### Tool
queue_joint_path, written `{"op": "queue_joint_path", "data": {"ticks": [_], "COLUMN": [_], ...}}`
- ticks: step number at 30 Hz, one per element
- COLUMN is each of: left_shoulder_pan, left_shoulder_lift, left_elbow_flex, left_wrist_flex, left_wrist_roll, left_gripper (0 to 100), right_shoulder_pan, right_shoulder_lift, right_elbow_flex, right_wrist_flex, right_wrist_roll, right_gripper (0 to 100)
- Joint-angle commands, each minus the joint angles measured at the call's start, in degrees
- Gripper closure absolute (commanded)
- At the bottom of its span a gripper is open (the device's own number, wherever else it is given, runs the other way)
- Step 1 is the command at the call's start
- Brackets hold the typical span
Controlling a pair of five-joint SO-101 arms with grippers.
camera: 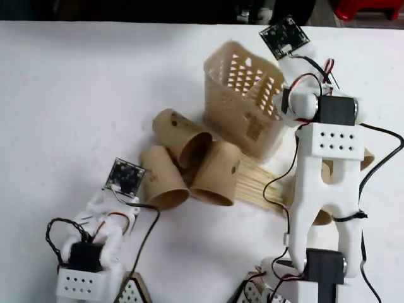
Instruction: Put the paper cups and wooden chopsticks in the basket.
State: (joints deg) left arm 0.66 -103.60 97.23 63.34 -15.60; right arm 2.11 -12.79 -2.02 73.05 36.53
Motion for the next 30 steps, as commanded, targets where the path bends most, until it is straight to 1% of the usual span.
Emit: {"op": "queue_joint_path", "data": {"ticks": [1,4,7,13,16,19,22,25,30], "left_shoulder_pan": [-0.31,-0.31,-0.31,-0.31,-0.31,-0.31,-0.31,-0.31,-0.31], "left_shoulder_lift": [-0.57,-0.57,-0.57,-0.57,-0.57,-0.57,-0.57,-0.57,-0.57], "left_elbow_flex": [-0.26,-0.26,-0.26,-0.26,-0.26,-0.26,-0.26,-0.26,-0.26], "left_wrist_flex": [-0.62,-0.62,-0.62,-0.62,-0.62,-0.53,-0.53,-0.53,-0.53], "left_wrist_roll": [0.0,0.0,0.0,0.0,0.0,0.0,0.0,0.0,0.0], "left_gripper": [98,98,98,98,98,98,98,98,98], "right_shoulder_pan": [1.63,2.68,6.02,16.04,20.53,24.4,26.86,27.12,25.98], "right_shoulder_lift": [-6.02,-9.8,-12.53,-13.41,-13.49,-13.41,-13.41,-13.41,-13.41], "right_elbow_flex": [-4.4,-5.36,-5.27,-4.04,0.26,7.03,15.56,23.38,29.71], "right_wrist_flex": [2.51,7.08,11.91,19.82,20.09,15.16,8.57,4.62,-1.01], "right_wrist_roll": [-0.53,-0.18,0.53,11.43,13.71,15.38,15.21,14.42,1.58], "right_gripper": [73.3,73.3,73.3,73.3,73.3,73.3,73.3,73.4,73.4]}}
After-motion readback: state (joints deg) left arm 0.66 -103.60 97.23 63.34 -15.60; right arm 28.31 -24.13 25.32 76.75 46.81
